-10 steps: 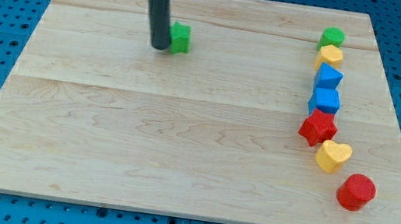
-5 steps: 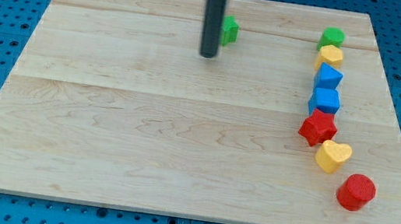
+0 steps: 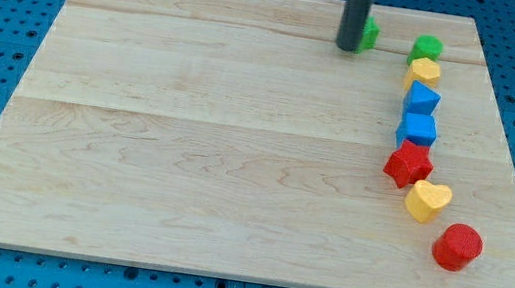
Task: Move green star to the top right
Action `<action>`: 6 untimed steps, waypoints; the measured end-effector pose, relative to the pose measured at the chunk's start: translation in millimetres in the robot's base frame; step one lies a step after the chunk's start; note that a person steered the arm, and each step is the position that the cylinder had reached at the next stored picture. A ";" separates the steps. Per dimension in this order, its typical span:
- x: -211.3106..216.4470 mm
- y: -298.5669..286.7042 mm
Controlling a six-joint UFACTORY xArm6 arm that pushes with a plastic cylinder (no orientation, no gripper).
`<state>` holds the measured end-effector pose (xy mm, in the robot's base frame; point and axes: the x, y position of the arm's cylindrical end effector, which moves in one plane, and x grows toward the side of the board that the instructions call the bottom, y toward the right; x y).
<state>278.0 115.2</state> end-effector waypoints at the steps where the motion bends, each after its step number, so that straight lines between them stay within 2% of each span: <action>1: -16.1 35.5; 2: -21.5 34.6; 3: -3.9 -38.0; 4: -21.0 -72.8; 5: -63.2 -72.7; 6: -59.7 -22.2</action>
<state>218.3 93.0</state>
